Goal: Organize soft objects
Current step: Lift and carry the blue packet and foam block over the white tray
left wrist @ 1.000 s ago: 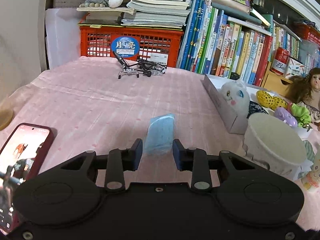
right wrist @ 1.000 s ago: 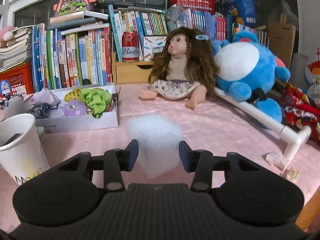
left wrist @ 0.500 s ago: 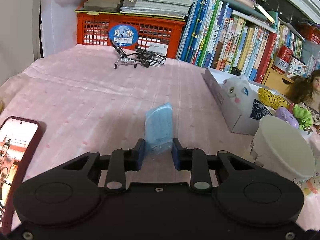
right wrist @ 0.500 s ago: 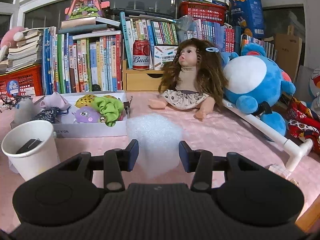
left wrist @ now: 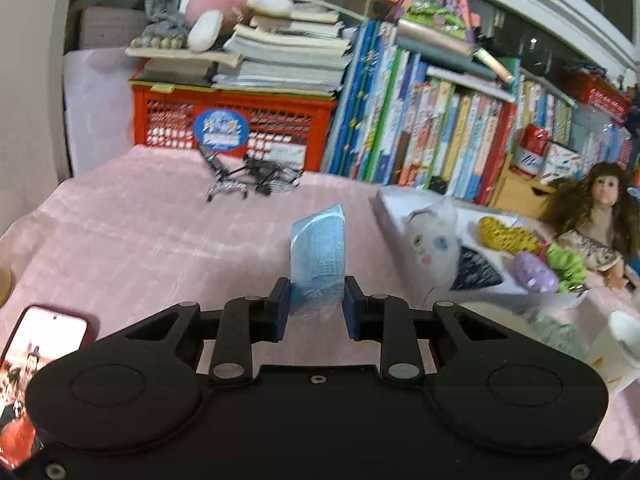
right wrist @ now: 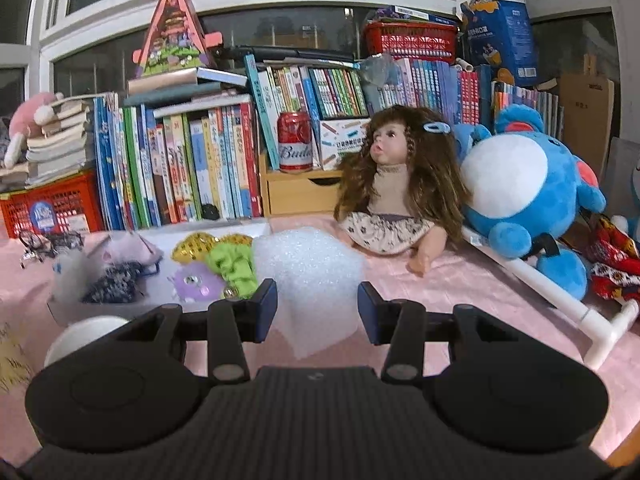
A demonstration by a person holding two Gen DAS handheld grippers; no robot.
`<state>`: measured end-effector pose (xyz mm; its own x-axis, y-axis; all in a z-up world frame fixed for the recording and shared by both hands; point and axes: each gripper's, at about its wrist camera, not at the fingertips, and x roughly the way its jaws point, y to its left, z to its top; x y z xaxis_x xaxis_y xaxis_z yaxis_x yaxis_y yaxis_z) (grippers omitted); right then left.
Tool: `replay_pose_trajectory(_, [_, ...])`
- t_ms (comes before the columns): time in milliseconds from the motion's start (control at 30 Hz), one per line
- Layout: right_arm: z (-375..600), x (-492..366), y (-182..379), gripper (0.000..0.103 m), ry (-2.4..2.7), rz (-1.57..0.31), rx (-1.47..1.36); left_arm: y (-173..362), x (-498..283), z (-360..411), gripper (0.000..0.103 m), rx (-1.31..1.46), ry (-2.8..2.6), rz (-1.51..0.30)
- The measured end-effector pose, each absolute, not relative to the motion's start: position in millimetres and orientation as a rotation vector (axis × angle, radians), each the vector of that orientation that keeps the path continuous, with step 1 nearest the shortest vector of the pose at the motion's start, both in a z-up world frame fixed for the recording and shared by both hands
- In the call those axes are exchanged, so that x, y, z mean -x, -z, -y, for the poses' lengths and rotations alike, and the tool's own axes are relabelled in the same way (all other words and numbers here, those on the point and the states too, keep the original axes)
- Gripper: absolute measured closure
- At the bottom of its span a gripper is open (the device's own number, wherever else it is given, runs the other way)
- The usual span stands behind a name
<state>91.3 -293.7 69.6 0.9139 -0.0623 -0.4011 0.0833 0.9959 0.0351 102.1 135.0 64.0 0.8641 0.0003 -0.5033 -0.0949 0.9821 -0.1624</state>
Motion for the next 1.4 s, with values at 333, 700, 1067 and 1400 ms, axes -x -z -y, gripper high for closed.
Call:
replay_pose_trajectory(333, [279.4,-119.0,-105.9,0.054,-0.037,-0.41,-0.054,-114.4,-120.4,-111.6,0.077,0.159,0.096,-0.526])
replay_pose_trajectory(700, [239.5,-170.4,-139.4,0.054,-0.19,-0.481,-0.062,-163.4,-184.3,-76.6,0.077,0.15,0.243,-0.591])
replay_pose_trajectory(1067, [195.2,-232.7,-118.8,0.054,-0.239,-0.643,-0.002,-139.5,-274.4,-49.6,0.077,0.155,0.215,-0.764])
replay_pose_trajectory(1400, [169.3,-273.8,-89.7,0.054,-0.247,-0.762,0.023,-106.0,-334.0,-34.4,0.077,0.161,0.172,-0.877])
